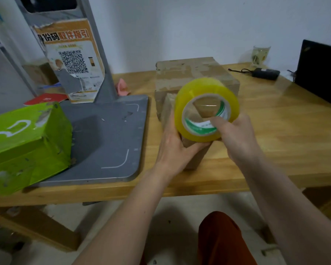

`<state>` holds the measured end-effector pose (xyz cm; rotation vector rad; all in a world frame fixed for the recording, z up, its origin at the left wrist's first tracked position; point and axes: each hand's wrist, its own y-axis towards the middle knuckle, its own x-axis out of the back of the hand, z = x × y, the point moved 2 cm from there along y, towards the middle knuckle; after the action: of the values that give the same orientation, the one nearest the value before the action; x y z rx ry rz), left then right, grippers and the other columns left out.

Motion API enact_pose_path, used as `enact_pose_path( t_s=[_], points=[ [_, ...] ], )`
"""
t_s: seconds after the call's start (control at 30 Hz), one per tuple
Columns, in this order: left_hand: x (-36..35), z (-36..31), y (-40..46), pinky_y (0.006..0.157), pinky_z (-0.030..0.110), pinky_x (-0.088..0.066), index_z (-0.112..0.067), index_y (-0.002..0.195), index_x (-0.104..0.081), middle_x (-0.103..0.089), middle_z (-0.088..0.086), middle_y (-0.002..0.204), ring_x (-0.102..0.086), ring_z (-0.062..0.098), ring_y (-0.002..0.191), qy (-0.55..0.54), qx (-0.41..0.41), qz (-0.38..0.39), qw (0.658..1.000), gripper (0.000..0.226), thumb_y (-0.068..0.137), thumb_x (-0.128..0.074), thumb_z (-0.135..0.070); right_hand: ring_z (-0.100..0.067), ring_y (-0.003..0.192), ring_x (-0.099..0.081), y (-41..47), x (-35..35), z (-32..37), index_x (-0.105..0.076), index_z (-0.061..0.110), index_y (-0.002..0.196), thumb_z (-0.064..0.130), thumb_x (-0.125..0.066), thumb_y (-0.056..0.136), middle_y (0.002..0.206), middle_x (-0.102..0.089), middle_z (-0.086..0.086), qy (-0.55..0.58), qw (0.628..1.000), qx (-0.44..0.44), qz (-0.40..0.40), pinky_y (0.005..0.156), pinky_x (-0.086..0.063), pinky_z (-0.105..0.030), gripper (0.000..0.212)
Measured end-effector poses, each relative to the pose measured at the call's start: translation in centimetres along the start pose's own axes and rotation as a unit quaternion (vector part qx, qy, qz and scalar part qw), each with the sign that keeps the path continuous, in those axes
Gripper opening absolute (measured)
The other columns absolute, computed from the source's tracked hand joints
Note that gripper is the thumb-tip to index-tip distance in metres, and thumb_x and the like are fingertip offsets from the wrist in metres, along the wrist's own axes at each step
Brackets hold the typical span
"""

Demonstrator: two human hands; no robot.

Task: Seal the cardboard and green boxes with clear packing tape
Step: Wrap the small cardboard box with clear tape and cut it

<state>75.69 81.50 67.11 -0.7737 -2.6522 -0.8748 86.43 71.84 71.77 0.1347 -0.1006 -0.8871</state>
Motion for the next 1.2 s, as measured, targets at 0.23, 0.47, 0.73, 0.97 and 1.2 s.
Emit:
enact_pose_path(
  t_s=[0.23,0.47,0.73,0.97,1.2],
  points=[
    [1.7,2.5,-2.0,0.101,0.014,-0.039,-0.042,0.111,-0.035,-0.043,-0.019,0.132,-0.041,-0.012,0.126,0.017,-0.013,-0.045,0.999,0.06,0.072,-0.08,-0.04,-0.033,0.093,-0.067,1.0,0.3,0.7,-0.066,0.015,0.098,0.013,-0.06,0.07,0.097,-0.069,-0.016,0.014,1.0,-0.001,0.019,0.089,-0.052,-0.057,0.029],
    [1.7,3.0,-2.2,0.104,0.025,-0.043,-0.02,0.125,-0.041,-0.042,0.0,0.147,-0.032,-0.02,0.126,0.077,-0.052,-0.026,0.995,0.061,0.08,-0.067,-0.052,-0.03,0.084,-0.067,1.7,2.7,1.0,-0.066,0.006,0.096,0.012,-0.059,0.07,0.086,-0.068,-0.013,-0.084,0.995,0.048,-0.016,0.081,-0.055,-0.049,0.027],
    [1.6,2.6,-2.5,0.103,0.044,-0.047,-0.02,0.126,-0.042,-0.041,-0.001,0.147,-0.039,0.012,0.137,0.111,-0.049,-0.016,0.993,0.063,0.082,-0.058,-0.063,-0.03,0.088,-0.067,2.8,3.7,1.1,-0.064,0.01,0.101,0.004,-0.06,0.079,0.093,-0.068,-0.016,-0.115,0.993,0.038,0.006,0.086,-0.054,-0.051,0.024],
    [2.0,-2.3,0.3,0.094,0.032,-0.045,-0.022,0.12,-0.044,-0.05,-0.005,0.12,-0.044,0.015,0.114,0.261,-0.006,0.072,0.963,0.081,0.058,-0.083,-0.057,-0.028,0.086,-0.066,2.7,3.6,0.4,-0.064,0.013,0.093,-0.005,-0.056,0.083,0.083,-0.066,-0.009,-0.03,0.999,-0.014,-0.008,0.08,-0.054,-0.042,0.022],
    [0.1,-2.7,2.5,0.106,0.031,-0.033,-0.033,0.118,-0.066,-0.044,-0.013,0.139,-0.021,0.019,0.135,0.26,0.061,0.115,0.957,0.063,0.062,-0.082,-0.058,-0.035,0.089,-0.066,2.5,2.9,0.3,-0.064,0.006,0.095,-0.003,-0.057,0.076,0.089,-0.067,-0.02,-0.058,0.998,0.026,-0.015,0.082,-0.054,-0.052,0.022]
  ],
)
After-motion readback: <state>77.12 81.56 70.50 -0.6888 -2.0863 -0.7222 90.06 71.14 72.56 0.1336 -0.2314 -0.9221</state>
